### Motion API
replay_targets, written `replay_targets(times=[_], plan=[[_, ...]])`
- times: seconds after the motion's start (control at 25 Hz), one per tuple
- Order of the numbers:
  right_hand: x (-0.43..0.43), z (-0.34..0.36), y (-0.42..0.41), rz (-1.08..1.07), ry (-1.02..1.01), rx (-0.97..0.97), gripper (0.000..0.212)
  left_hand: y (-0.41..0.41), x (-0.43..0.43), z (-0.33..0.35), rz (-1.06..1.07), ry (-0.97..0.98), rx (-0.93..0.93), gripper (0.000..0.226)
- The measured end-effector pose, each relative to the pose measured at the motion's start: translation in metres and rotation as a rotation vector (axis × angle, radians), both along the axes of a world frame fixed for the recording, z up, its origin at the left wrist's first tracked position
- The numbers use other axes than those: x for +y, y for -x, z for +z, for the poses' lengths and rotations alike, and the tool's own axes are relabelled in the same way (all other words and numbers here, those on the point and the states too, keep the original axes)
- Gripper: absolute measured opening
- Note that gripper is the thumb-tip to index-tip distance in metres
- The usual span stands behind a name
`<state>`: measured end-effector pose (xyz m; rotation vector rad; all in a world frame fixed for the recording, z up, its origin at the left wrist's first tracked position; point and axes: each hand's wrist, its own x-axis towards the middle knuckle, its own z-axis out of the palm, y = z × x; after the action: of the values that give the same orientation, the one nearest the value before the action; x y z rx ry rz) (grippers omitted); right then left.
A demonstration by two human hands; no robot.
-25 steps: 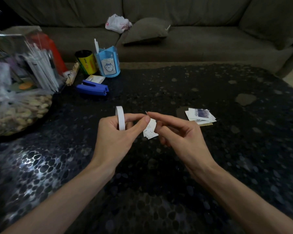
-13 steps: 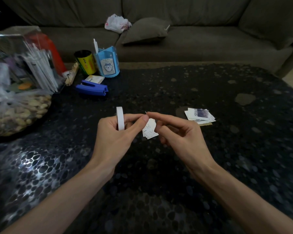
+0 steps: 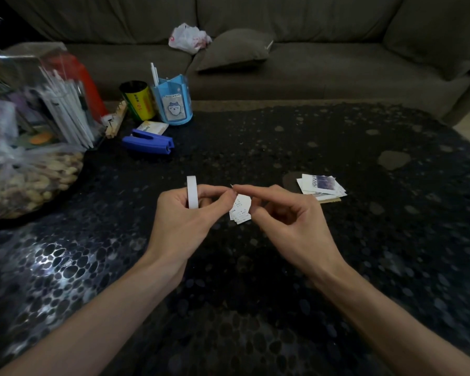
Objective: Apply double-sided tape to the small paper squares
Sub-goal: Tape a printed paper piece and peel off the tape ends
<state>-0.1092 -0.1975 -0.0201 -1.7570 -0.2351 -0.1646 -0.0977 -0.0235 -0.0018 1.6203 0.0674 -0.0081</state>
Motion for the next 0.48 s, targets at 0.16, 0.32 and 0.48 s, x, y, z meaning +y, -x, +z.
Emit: replay_targets(times=[0.16,0.32,0.48], plan=[[0.0001,0.0012,0.0007,0.000,-0.018,0.021,0.036,-0.0009,0.0000,-0.0005,-0.002,-0.014,0.029,0.008],[0.0000,0.0025,0.0009,0.006,-0.163,0.143,0.034,-0.0017,-0.0014,-0.0007,-0.003,-0.032,0.022,0.007],[0.0002,0.0029,0.0000,-0.011,-0.210,0.178,0.034,0.0004,-0.0020,0.0004,-0.024,0.005,0.037,0.007]])
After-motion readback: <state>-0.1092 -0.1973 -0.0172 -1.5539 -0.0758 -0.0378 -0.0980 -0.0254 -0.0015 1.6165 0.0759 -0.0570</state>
